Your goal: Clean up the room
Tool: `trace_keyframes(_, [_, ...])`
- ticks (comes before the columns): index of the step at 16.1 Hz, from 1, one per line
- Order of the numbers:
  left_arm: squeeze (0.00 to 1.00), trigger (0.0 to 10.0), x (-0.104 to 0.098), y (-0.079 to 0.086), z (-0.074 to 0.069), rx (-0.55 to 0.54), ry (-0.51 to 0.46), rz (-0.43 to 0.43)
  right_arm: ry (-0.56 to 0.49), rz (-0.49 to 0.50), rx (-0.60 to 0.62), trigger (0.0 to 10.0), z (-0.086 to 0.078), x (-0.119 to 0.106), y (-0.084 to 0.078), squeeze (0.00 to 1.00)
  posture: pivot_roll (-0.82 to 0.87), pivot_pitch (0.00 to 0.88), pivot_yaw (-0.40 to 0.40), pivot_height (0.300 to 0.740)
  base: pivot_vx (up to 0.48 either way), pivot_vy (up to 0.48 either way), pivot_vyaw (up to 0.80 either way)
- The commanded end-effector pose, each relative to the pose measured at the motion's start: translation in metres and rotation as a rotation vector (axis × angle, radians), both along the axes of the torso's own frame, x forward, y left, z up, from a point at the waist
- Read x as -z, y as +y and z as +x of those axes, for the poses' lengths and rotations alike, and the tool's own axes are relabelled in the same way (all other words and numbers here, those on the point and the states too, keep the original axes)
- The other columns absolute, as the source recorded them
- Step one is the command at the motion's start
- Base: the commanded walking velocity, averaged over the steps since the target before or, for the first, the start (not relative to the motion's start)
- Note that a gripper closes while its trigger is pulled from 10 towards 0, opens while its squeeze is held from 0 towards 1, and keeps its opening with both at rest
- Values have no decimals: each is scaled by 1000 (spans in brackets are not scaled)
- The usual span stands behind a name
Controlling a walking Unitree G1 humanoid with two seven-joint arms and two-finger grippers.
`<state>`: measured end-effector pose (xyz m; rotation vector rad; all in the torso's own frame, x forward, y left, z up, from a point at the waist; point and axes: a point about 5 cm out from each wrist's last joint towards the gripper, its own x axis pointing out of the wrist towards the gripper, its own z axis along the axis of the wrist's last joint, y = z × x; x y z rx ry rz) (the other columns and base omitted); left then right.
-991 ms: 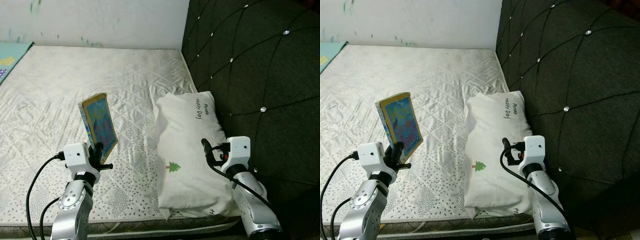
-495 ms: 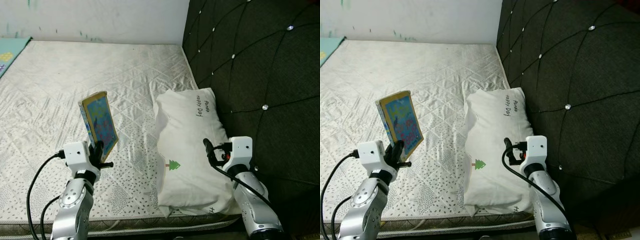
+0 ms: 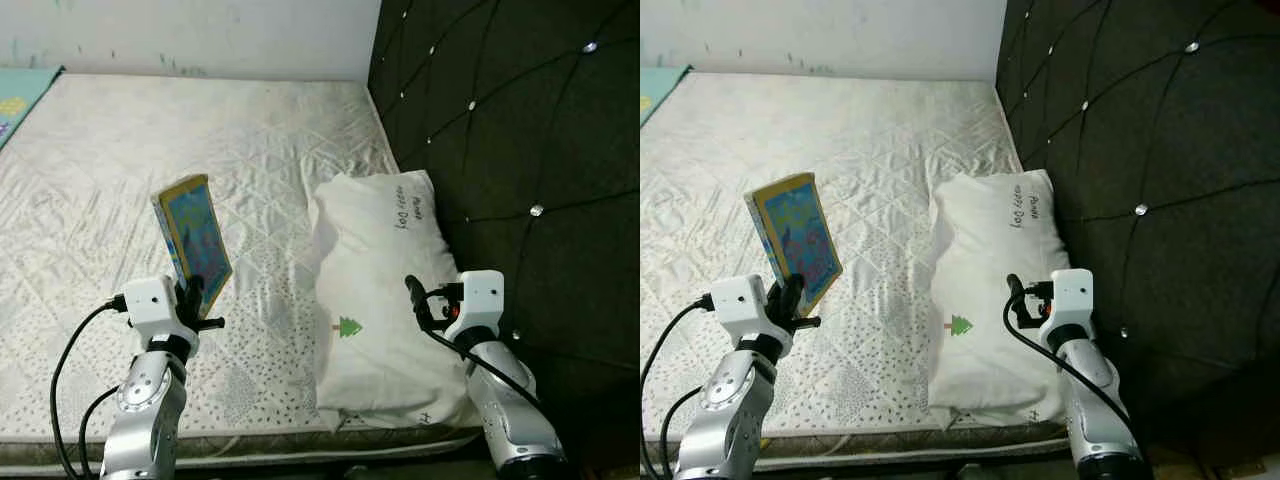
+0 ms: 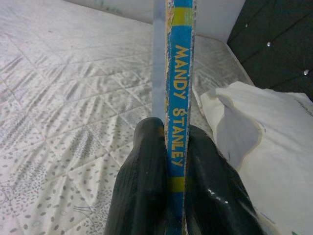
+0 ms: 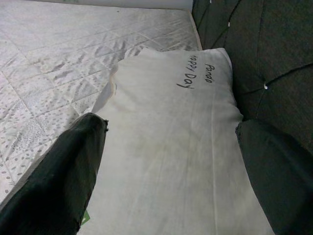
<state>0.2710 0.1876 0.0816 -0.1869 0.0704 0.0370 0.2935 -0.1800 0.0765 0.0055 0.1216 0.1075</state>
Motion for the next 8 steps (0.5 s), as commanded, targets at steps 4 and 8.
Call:
trace_keyframes(4, [0, 10000, -11, -1, 3, -5, -45, 12, -11, 0, -10, 10000, 1, -3, -1, 0, -113, 131, -50, 627, 0, 0, 0])
trace_keyframes(8, [0, 10000, -14, 5, 4, -43, -72, 25, -13, -8, -16, 10000, 2, -3, 0, 0, -112, 130, -49, 627, 0, 0, 0])
